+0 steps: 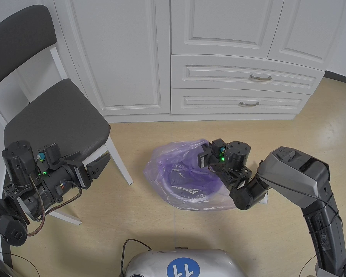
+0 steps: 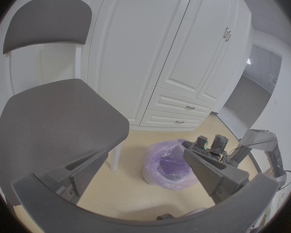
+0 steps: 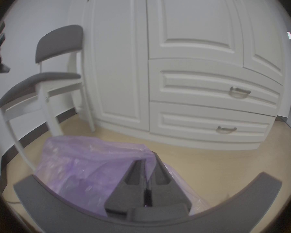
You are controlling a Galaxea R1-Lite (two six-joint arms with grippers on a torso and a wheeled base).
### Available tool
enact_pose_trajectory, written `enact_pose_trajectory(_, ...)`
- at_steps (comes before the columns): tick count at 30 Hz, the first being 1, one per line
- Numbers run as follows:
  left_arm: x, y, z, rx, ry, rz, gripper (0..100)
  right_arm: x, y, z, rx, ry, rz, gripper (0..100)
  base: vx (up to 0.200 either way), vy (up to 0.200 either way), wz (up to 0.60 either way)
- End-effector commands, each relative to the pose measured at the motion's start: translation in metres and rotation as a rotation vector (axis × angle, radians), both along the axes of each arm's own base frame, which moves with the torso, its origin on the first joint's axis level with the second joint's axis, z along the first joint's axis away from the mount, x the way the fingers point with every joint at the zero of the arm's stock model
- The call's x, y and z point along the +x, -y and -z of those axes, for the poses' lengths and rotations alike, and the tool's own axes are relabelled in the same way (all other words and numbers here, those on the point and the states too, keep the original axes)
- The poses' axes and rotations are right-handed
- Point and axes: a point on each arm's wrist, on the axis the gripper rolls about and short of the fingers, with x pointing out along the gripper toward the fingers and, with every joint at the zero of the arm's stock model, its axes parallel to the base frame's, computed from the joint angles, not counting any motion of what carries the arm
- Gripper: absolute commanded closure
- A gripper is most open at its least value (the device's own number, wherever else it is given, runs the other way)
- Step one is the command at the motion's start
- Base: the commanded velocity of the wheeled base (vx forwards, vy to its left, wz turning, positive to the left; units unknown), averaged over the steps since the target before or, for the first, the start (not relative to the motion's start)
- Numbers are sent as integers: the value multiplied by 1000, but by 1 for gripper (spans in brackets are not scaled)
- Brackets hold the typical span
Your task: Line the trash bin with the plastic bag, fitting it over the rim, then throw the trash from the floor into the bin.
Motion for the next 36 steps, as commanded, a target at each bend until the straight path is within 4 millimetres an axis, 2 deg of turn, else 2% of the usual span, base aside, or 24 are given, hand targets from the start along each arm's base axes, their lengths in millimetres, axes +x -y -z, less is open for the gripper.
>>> enact_pose_trajectory(1,0,-1,-4,-14,37,-4,0,50,-13,29,115,101,153,100,0,0,0)
enact_pose_trajectory(5,-1,0,-4,-12,36,-1,0,74,-12,29,169,173,227,100,0,0,0)
enact_pose_trajectory(6,0,1,-4,-12,36,2,0,75,-11,37,158,154,233,100,0,0,0)
enact_pose_trajectory(10,-4,9,-4,-14,37,36,0,73,-16,49,176,101,227,100,0,0,0)
enact_pose_trajectory(13,-5,10,-5,-16,40,42,0,71,-19,49,190,97,221,100,0,0,0)
enact_pose_trajectory(20,-5,11,-5,-14,39,47,0,75,-12,30,232,122,227,100,0,0,0)
enact_pose_trajectory(26,-4,12,-2,-9,29,47,0,74,-15,19,269,138,217,100,0,0,0)
enact_pose_trajectory(27,-4,13,-1,-7,25,53,0,73,-17,10,282,154,213,100,0,0,0)
enact_pose_trajectory(28,-4,13,-1,-7,25,53,0,73,-17,10,282,154,213,100,0,0,0)
enact_pose_trajectory(29,-5,15,0,-6,22,61,0,72,-17,-5,313,179,207,100,0,0,0)
enact_pose_trajectory(32,-5,17,1,-4,15,72,0,69,-20,-19,355,201,214,100,0,0,0)
enact_pose_trajectory(34,-4,19,3,-3,8,74,0,68,-22,-17,357,192,217,100,0,0,0)
enact_pose_trajectory(36,0,23,7,5,-3,64,0,69,-24,-3,340,165,217,100,0,0,0)
